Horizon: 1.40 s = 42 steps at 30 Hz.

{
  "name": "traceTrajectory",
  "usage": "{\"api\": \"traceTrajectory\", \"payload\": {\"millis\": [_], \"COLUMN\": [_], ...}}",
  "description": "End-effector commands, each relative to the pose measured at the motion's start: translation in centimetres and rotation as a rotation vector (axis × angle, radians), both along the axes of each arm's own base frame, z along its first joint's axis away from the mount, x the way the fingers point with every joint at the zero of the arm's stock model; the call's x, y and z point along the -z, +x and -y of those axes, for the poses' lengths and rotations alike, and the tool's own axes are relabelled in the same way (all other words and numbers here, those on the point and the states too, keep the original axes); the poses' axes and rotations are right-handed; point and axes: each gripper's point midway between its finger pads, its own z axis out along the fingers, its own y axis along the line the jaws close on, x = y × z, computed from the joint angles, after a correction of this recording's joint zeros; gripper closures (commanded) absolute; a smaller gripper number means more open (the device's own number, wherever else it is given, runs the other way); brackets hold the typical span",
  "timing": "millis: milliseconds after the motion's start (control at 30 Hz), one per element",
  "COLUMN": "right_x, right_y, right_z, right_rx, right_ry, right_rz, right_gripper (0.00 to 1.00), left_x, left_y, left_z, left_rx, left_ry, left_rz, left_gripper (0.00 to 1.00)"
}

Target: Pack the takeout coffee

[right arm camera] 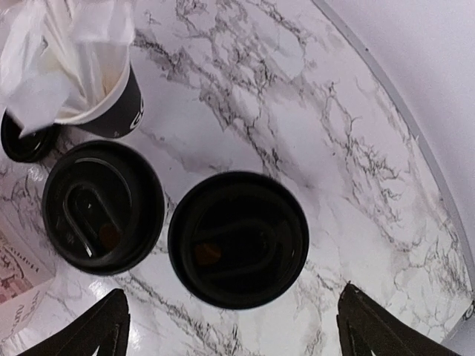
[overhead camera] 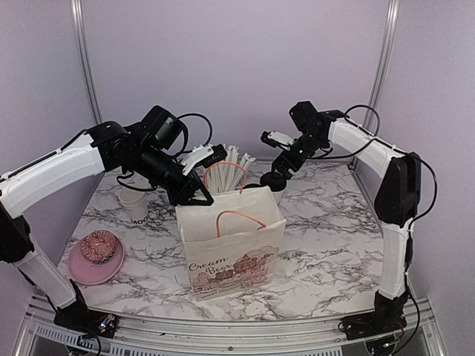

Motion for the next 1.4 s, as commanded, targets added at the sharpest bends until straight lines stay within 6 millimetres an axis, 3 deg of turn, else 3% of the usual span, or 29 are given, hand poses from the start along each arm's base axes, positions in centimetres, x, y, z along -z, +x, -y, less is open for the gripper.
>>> {"api": "traceTrajectory", "payload": {"millis": [0, 267, 600, 800, 867, 1000, 1167, 1367], "right_x": [0.9, 2.2, 4.6, 5.2, 5.1, 4.5, 2.6, 0.6], "right_y": [2.3, 3.5, 3.2, 2.9, 2.7, 2.0, 0.0, -4.2], "right_z": [-1.1, -1.4, -1.5, -1.3, -1.3, -1.1, -0.1, 2.2], "right_rx": [0.011, 0.02, 0.014, 0.012, 0.011, 0.006, 0.007, 0.002], "right_ry": [0.02, 0.009, -0.007, -0.016, -0.016, -0.01, -0.014, -0.029], "right_rz": [-0.008, -0.019, -0.074, -0.088, -0.091, -0.096, -0.079, -0.062], "right_gripper": [0.04, 0.07, 0.18, 0.21, 0.27, 0.34, 0.36, 0.36], "left_x": [0.2, 0.1, 0.6, 0.9, 0.9, 1.1, 1.2, 1.3], "left_y": [-1.0, -1.1, -1.1, -1.2, -1.2, -1.2, -1.2, -1.2], "left_z": [-0.8, -1.0, -0.8, -0.9, -0.9, -0.8, -0.9, -0.9], "left_rx": [0.005, 0.004, 0.012, 0.008, 0.008, 0.012, 0.014, 0.015], "left_ry": [0.017, 0.018, 0.024, 0.029, 0.029, 0.032, 0.034, 0.038], "left_rz": [-0.021, -0.02, -0.03, -0.037, -0.039, -0.042, -0.042, -0.04], "left_gripper": [0.93, 0.92, 0.92, 0.92, 0.92, 0.92, 0.91, 0.91]}}
